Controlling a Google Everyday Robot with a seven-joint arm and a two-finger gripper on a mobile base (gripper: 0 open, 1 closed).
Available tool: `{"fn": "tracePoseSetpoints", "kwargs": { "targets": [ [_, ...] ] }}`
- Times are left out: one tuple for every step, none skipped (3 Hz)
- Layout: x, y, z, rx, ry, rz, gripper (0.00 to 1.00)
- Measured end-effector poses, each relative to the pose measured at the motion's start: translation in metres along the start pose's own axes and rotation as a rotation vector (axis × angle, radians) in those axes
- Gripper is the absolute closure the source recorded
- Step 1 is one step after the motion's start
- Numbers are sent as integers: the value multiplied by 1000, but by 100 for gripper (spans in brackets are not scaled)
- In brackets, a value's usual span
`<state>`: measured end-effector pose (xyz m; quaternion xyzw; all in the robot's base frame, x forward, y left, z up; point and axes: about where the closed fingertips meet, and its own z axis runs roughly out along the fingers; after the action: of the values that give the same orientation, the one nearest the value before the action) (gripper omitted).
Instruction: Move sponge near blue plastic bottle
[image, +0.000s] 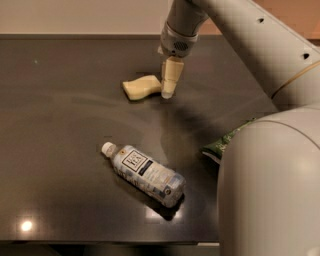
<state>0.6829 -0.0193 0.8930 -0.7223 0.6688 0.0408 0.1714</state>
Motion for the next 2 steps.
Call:
{"fn": "tracePoseSetpoints", "kwargs": {
  "targets": [
    [-10, -6, 15, -11, 6, -7, 0],
    [-9, -14, 36, -36, 24, 7, 0]
  ]
}}
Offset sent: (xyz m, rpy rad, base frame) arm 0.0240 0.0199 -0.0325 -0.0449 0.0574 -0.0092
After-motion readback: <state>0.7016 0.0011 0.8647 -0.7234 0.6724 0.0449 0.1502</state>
